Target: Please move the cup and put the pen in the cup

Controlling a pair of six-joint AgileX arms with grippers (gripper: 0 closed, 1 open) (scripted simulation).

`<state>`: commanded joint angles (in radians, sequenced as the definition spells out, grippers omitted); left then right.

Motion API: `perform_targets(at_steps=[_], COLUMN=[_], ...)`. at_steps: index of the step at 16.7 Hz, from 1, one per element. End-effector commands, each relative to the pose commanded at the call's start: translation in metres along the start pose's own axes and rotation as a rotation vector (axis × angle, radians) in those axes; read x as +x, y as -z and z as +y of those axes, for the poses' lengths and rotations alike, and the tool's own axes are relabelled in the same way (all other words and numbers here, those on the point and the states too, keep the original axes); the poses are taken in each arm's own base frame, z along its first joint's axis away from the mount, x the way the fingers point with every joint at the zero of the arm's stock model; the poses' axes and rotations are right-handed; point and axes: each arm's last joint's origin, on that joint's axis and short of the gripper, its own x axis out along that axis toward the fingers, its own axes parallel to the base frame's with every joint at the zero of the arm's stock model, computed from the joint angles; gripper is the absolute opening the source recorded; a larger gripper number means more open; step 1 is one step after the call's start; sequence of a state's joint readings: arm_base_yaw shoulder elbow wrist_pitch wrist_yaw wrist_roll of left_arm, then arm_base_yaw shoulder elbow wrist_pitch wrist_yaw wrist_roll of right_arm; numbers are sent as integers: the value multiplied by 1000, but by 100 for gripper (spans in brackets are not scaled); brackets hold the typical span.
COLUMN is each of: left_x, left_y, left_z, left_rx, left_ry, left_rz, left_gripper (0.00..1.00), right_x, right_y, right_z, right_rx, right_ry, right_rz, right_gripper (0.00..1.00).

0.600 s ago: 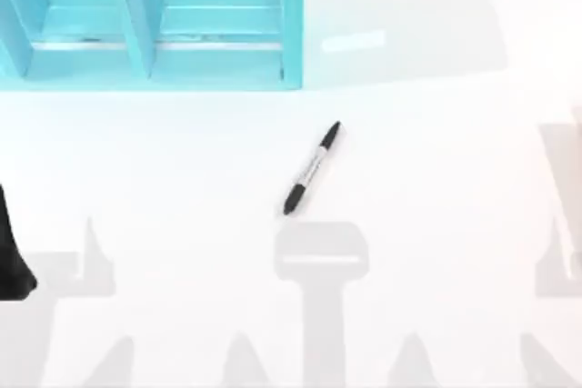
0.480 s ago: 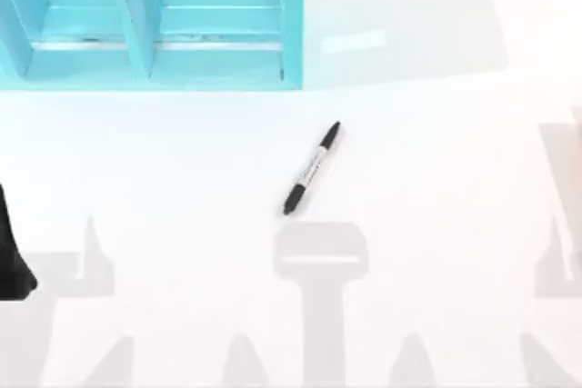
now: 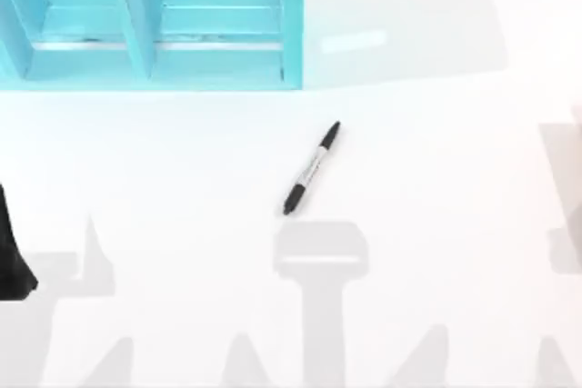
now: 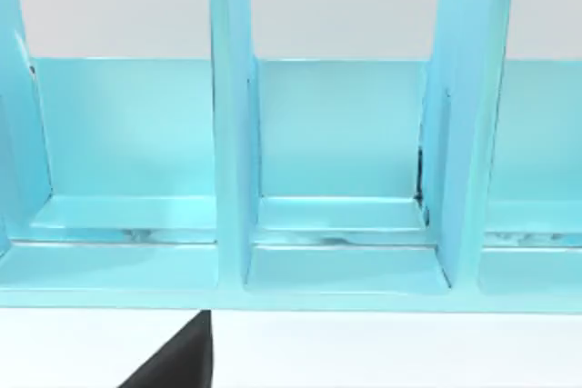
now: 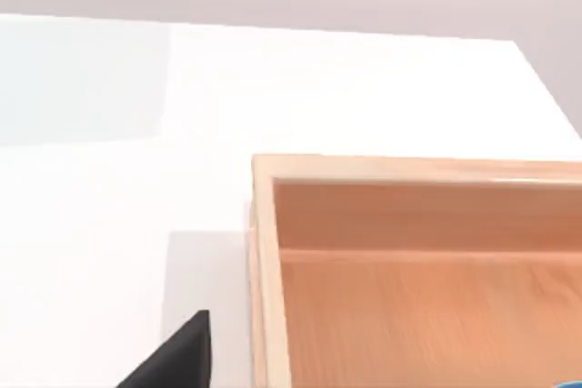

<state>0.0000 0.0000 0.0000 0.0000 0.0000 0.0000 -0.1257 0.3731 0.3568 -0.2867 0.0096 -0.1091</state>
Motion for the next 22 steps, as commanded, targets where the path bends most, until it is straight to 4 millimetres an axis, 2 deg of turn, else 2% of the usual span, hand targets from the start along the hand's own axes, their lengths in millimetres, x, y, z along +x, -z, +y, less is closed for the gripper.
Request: perform_targets(at_steps=[3, 6, 8, 12, 16, 19, 22], left_x=[0, 0, 0, 0, 0, 0, 0], left_y=[0, 0, 0, 0, 0, 0, 0], left_z=[0, 0, 0, 0, 0, 0, 0], left_rx=[0, 0, 0, 0, 0, 0, 0], left_ry=[0, 0, 0, 0, 0, 0, 0], left_rz=[0, 0, 0, 0, 0, 0, 0], left_gripper=[100, 100, 100, 100, 100, 100, 100], right_x=[20, 59, 88, 141, 182, 197, 199], right_y=[-39, -68, -78, -84, -77, -72, -72], right_z=[-15, -36, -53, -90, -123, -137, -140], right_rx=[-42, -64, -66, -49, -22, -9, -7], right_ry=[32, 30, 10, -51, -116, -145, -150], right_rz=[253, 539, 719, 1003, 1184, 1247, 1256], right_gripper=[100, 100, 100, 100, 100, 100, 100])
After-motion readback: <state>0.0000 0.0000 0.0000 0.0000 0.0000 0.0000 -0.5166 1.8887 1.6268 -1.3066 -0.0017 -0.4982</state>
